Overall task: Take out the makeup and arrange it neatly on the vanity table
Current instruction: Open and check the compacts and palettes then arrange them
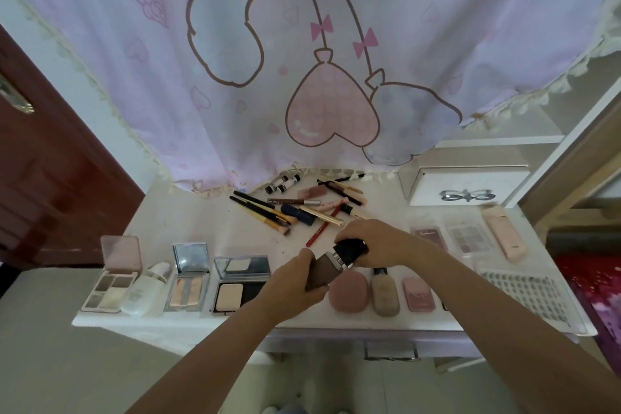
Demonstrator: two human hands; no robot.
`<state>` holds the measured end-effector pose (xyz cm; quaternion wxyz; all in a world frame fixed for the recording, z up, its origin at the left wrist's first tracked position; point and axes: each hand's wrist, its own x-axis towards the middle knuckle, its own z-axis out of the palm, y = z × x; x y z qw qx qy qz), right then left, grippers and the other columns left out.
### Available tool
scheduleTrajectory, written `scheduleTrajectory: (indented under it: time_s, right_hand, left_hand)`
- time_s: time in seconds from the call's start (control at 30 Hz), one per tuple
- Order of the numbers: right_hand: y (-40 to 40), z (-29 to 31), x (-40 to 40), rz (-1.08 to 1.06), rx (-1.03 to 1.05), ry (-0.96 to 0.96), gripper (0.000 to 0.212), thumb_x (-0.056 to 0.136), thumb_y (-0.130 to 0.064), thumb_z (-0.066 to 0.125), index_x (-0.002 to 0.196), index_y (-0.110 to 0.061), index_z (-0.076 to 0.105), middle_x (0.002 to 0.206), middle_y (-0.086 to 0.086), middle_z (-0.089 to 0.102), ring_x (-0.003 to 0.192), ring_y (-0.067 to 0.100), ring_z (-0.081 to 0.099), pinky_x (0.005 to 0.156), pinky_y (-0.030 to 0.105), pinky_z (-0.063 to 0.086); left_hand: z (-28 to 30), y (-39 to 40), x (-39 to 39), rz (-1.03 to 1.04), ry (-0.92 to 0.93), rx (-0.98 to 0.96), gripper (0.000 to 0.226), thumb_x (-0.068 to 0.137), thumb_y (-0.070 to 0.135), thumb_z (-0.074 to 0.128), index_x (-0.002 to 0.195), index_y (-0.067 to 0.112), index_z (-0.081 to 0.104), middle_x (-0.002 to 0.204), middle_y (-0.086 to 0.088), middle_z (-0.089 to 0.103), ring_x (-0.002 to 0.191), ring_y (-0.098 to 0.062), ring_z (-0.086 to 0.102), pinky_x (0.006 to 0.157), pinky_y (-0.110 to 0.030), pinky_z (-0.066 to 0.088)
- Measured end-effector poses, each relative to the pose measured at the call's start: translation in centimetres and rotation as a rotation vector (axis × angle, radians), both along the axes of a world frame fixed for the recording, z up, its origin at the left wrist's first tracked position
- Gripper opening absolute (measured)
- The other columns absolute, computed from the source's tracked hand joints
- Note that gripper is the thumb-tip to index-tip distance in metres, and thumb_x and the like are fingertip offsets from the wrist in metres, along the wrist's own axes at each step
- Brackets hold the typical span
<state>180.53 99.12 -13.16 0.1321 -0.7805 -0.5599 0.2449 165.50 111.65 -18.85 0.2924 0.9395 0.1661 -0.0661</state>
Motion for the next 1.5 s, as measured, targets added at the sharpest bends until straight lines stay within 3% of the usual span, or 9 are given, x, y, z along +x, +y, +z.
scheduleTrajectory:
  time_s: [0.3, 0.47, 0.67, 0.87, 0.97, 1.1, 1.13, 1.23, 1.5]
  right_hand:
    - [0.3, -1.0, 0.6, -0.072, -0.021, 0.051, 0.059, 0.076, -0.012, 0.069, 0.131, -0.018, 0.046, 0.131, 0.005, 0.050, 0.118, 0.017, 0.046, 0.101, 0.026, 0.034]
    - [-0.1, -2.6, -0.3, -0.194, 0.065, 0.230, 0.070, 0.077, -0.004, 0.068, 0.137, -0.022, 0.037, 0.128, 0.003, 0.051, 0.096, 0.013, 0.056, 0.084, 0.023, 0.048]
    - [-2.4, -5.5, -0.8, -0.319, 0.007, 0.201, 0.050, 0.084, -0.006, 0.061, 0.131, -0.013, 0.047, 0.127, 0.004, 0.054, 0.101, 0.011, 0.056, 0.082, 0.013, 0.042]
    - [-4.0, -7.9, -1.1, -0.350, -0.188, 0.133, 0.031, 0.089, -0.016, 0.051, 0.120, -0.014, 0.056, 0.121, 0.005, 0.058, 0.109, 0.019, 0.055, 0.094, 0.025, 0.042]
    - [-4.5, -8.8, -1.2, -0.376, -0.170, 0.157, 0.026, 0.089, -0.020, 0.052, 0.114, -0.017, 0.059, 0.114, 0.002, 0.060, 0.105, 0.017, 0.056, 0.082, 0.020, 0.039]
    - [-4.0, -9.9, -1.4, -0.288, -0.144, 0.065, 0.018, 0.085, -0.013, 0.053, 0.082, -0.030, 0.058, 0.086, -0.004, 0.056, 0.077, 0.006, 0.052, 0.073, 0.022, 0.038]
    - [-3.8, -10.2, -1.4, -0.248, -0.143, 0.008, 0.013, 0.084, -0.015, 0.054, 0.093, -0.021, 0.062, 0.094, 0.001, 0.059, 0.087, 0.012, 0.054, 0.079, 0.024, 0.039]
    - [-3.5, -11.6, -1.8, -0.193, -0.179, -0.149, 0.046, 0.083, -0.030, 0.059, 0.125, -0.014, 0.050, 0.124, 0.006, 0.052, 0.113, 0.022, 0.046, 0.096, 0.029, 0.035]
    - [-1.8, -13.4, -3.4, -0.141, -0.214, -0.331, 0.072, 0.076, -0.046, 0.062, 0.136, -0.021, 0.031, 0.141, 0.004, 0.035, 0.129, 0.022, 0.034, 0.108, 0.039, 0.022]
  left_hand:
    - [-0.2, -0.1, -0.5, 0.109, 0.024, -0.418, 0.030, 0.094, 0.026, 0.048, 0.121, 0.014, 0.047, 0.087, 0.009, 0.054, 0.072, -0.001, 0.050, 0.057, -0.007, 0.043]
    - [-1.3, 0.4, -0.8, 0.178, 0.086, -0.482, 0.027, 0.087, 0.016, 0.059, 0.113, 0.014, 0.053, 0.103, -0.001, 0.061, 0.098, -0.018, 0.059, 0.089, -0.033, 0.050]
    - [-3.9, 1.1, -0.8, 0.244, 0.017, -0.353, 0.029, 0.079, 0.014, 0.069, 0.105, 0.013, 0.058, 0.093, 0.005, 0.058, 0.089, -0.011, 0.053, 0.075, -0.017, 0.040]
    - [-5.3, 1.1, -0.2, 0.299, -0.030, -0.378, 0.032, 0.075, 0.006, 0.070, 0.105, 0.014, 0.060, 0.095, 0.004, 0.060, 0.095, -0.015, 0.056, 0.086, -0.026, 0.041]
    - [-5.6, 1.1, 0.5, 0.331, -0.040, -0.405, 0.040, 0.075, 0.005, 0.070, 0.112, 0.012, 0.058, 0.104, 0.000, 0.061, 0.102, -0.018, 0.056, 0.094, -0.033, 0.043]
    - [-5.7, 1.4, 1.4, 0.369, -0.045, -0.461, 0.045, 0.075, 0.000, 0.069, 0.117, 0.009, 0.057, 0.112, -0.007, 0.063, 0.107, -0.022, 0.056, 0.097, -0.037, 0.043]
    - [-5.7, 1.5, 1.7, 0.369, -0.050, -0.483, 0.045, 0.074, -0.001, 0.069, 0.116, 0.008, 0.057, 0.109, -0.005, 0.062, 0.107, -0.022, 0.056, 0.096, -0.036, 0.043]
    - [-5.8, 2.3, 2.5, 0.348, -0.053, -0.469, 0.043, 0.074, 0.001, 0.070, 0.114, 0.008, 0.058, 0.102, 0.002, 0.060, 0.099, -0.016, 0.056, 0.089, -0.027, 0.042]
    - [-6.0, 3.3, 2.4, 0.310, -0.044, -0.408, 0.044, 0.077, 0.003, 0.068, 0.118, 0.009, 0.056, 0.115, -0.006, 0.063, 0.106, -0.018, 0.057, 0.089, -0.023, 0.043]
